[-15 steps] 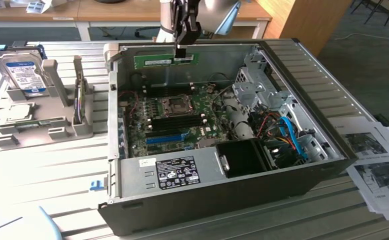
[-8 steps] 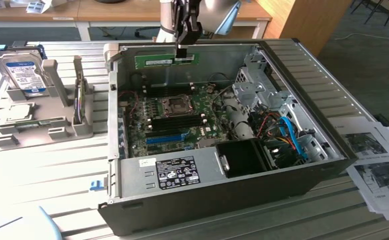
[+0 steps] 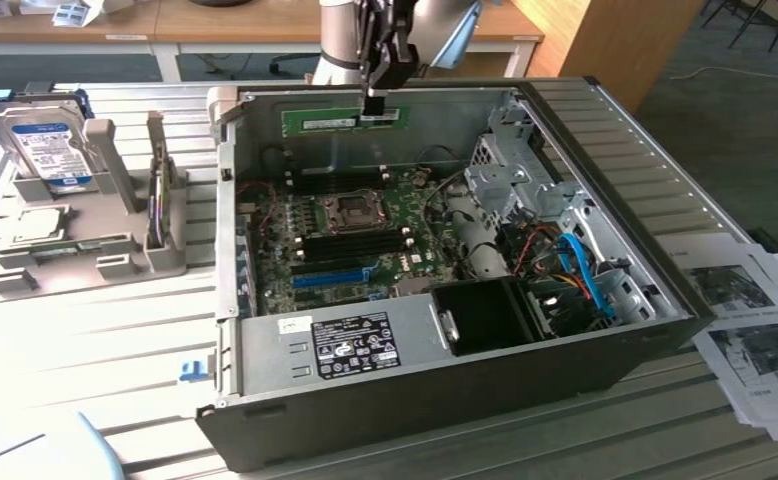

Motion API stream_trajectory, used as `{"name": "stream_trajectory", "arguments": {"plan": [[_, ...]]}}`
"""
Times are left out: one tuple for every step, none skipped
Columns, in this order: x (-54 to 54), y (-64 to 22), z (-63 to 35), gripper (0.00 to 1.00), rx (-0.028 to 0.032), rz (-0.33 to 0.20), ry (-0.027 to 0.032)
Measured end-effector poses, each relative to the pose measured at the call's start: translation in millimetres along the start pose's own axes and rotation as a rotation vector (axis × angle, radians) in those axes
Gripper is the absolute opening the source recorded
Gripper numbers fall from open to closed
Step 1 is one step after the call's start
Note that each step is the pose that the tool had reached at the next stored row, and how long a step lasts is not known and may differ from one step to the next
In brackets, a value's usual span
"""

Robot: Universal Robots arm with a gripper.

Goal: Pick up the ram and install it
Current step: 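Pick up the ram and move it above insertion slot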

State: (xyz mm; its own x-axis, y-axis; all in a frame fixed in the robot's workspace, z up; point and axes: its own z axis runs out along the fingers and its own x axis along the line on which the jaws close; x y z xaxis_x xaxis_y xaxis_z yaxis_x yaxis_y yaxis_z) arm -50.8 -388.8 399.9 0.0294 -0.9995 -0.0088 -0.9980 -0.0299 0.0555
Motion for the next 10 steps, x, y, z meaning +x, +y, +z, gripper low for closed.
{"name": "stream_trajectory", "arguments": {"plan": [[0.0, -0.9, -0.1, 0.11, -0.0004, 0.0, 0.0], [0.1, -1.6, -0.1, 0.11, -0.0006, 0.0, 0.0], [0.1, -1.9, -0.1, 0.11, -0.0007, 0.0, 0.0], [0.1, -1.9, -0.1, 0.11, -0.0007, 0.0, 0.0], [0.0, -1.9, -0.1, 0.11, -0.0007, 0.0, -0.0001], [0.0, -1.9, -0.1, 0.11, -0.0007, 0.0, 0.0], [0.0, -1.9, -0.1, 0.11, -0.0006, 0.0, -0.0001], [0.0, -2.0, 0.3, 0.11, -0.0005, 0.0, -0.0003], [0.0, -2.0, 0.8, 0.11, -0.0006, 0.0, -0.0001], [0.0, -2.1, 1.6, 0.11, -0.0007, 0.0, 0.0001]]}}
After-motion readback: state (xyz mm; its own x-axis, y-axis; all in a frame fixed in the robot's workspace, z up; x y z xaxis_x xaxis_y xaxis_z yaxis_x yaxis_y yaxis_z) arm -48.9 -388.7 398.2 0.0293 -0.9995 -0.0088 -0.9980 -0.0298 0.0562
